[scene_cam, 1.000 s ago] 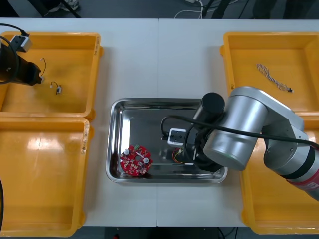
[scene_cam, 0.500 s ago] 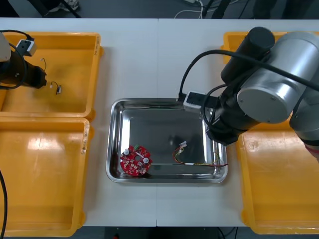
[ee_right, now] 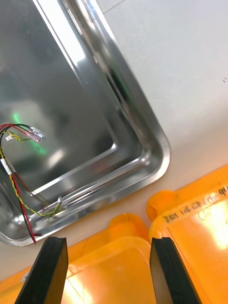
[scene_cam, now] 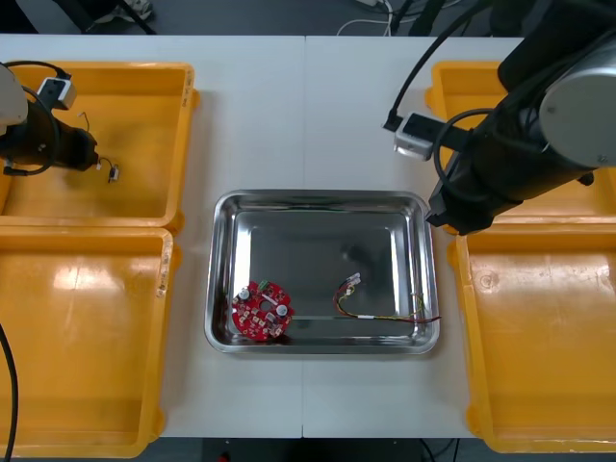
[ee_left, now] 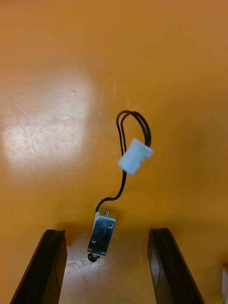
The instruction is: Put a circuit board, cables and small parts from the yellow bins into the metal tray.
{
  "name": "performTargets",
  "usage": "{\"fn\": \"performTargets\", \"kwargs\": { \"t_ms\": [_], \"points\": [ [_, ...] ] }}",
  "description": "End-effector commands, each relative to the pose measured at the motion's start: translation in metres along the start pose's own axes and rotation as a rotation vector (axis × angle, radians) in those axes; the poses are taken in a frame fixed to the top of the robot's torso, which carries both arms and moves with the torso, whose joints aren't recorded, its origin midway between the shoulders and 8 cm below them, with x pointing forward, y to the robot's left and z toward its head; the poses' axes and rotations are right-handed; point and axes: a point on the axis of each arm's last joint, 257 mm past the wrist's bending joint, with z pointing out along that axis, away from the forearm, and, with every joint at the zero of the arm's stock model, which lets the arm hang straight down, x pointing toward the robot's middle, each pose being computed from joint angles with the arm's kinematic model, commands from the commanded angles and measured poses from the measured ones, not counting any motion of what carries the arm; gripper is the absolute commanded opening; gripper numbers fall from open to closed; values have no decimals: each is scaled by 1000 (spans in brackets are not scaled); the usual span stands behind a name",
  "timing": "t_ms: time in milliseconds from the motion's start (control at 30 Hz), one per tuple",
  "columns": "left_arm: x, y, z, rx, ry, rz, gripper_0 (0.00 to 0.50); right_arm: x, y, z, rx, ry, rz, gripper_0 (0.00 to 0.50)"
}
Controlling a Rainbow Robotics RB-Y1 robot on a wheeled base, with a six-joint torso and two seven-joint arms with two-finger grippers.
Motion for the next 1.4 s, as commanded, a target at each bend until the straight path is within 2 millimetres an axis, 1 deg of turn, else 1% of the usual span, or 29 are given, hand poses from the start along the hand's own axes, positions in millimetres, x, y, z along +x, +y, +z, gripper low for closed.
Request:
{"fn": "performTargets", "kwargs": {
  "t_ms": [33,67,133,200,267,333,567,733,900,967,1000,1233,1367,1400],
  "points": [
    [-35,-15,-10,8,-58,161,500,1,-51,-36,46,-58,138,500],
    [-35,-15,-11,7,-59,159,500,2,-55,-38,48,-60,152,500],
    [-35,-15,-10,7,-58,162,500,9,-71,-46,66,-64,202,500],
    [-34,-15,-9,6,-55,164,498,15,-82,-51,80,-66,240,500],
    [-32,-15,-9,4,-51,167,384,19,-89,-54,89,-67,270,500],
    [-32,-15,-9,5,-52,168,1,24,-97,-58,100,-69,305,500],
    [-31,-15,-8,6,-48,168,0,29,-123,-69,148,-79,398,500],
    [-29,-14,-9,8,-37,168,0,43,-140,-71,156,-73,491,500],
    [-24,-1,-18,-4,-9,182,0,55,-155,-73,158,-72,570,500],
    [-24,5,-28,-8,9,193,0,62,-164,-74,158,-71,610,500],
    [-24,7,-31,-8,13,194,0,63,-166,-75,155,-71,621,500],
    [-25,21,-71,-2,65,197,0,85,-182,-81,168,-73,709,500],
    [-24,25,-90,-9,92,203,0,96,-190,-86,204,-52,728,500],
    [-24,24,-92,-10,95,204,0,98,-191,-86,208,-49,735,500]
  ]
}}
